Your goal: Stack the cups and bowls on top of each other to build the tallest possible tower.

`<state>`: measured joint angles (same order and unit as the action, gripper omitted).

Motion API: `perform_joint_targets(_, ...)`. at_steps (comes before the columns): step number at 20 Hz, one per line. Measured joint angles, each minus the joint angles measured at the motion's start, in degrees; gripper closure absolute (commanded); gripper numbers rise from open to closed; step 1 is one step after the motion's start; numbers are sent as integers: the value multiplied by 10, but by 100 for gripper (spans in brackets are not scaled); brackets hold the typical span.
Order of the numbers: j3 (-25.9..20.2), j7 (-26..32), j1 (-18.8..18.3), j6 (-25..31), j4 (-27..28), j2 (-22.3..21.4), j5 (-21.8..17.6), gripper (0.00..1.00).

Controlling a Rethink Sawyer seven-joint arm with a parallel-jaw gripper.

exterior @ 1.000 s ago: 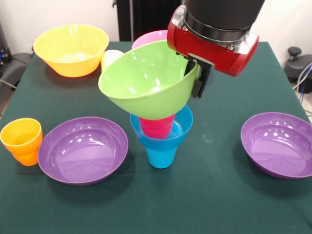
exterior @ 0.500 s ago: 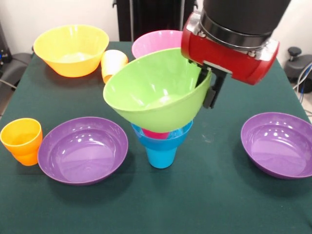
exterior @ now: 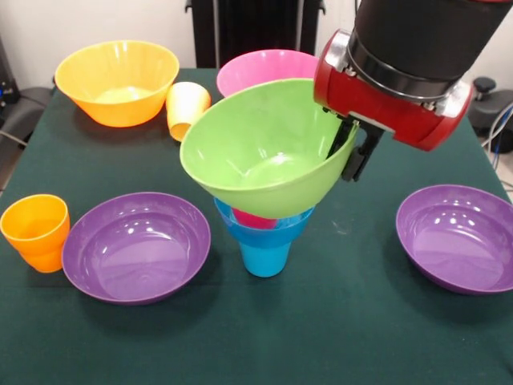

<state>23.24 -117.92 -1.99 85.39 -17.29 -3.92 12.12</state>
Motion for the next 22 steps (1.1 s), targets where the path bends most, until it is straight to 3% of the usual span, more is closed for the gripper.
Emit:
perform_joint_targets(8,39,0,4,52,16,22,0,100)
perform_joint_targets(22,100,0,14,66,38,46,2,100)
